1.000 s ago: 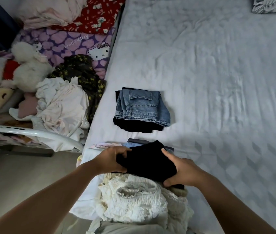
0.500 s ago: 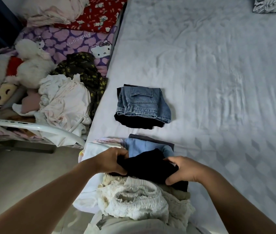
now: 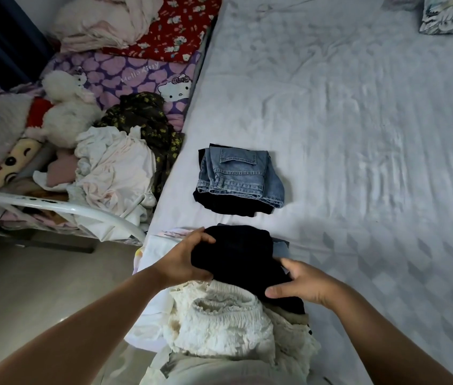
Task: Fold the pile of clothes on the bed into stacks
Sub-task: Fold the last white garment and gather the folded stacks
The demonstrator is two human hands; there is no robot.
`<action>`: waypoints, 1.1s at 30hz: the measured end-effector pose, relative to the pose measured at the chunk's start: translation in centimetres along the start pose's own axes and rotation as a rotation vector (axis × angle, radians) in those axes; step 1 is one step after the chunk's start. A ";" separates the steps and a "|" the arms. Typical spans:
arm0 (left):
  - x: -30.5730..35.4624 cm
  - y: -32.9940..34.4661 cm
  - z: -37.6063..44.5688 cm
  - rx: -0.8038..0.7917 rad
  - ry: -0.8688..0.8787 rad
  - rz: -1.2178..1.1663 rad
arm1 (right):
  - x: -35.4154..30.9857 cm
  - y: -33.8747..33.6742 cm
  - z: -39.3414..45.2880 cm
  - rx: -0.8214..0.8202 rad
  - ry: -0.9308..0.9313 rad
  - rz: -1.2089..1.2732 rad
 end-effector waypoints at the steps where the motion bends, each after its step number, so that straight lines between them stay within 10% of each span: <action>1: -0.1 0.0 -0.1 0.000 0.003 0.018 | 0.0 0.2 0.0 -0.016 0.006 0.000; 27: 4.9 2.4 3.0 -0.018 0.099 0.562 | 0.3 0.2 -0.3 -0.152 0.045 -0.267; 33: 4.8 8.1 3.7 -0.326 0.002 0.643 | 0.7 0.5 -0.3 -0.197 0.009 -0.141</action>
Point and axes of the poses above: each hand's wrist, its own z-axis towards the middle knuckle, its own y-axis out of the palm, x = y × z, the point moved 9 cm from there along z, towards the middle knuckle, and after that the axes turned 9 degrees about x, right-handed, at the moved point
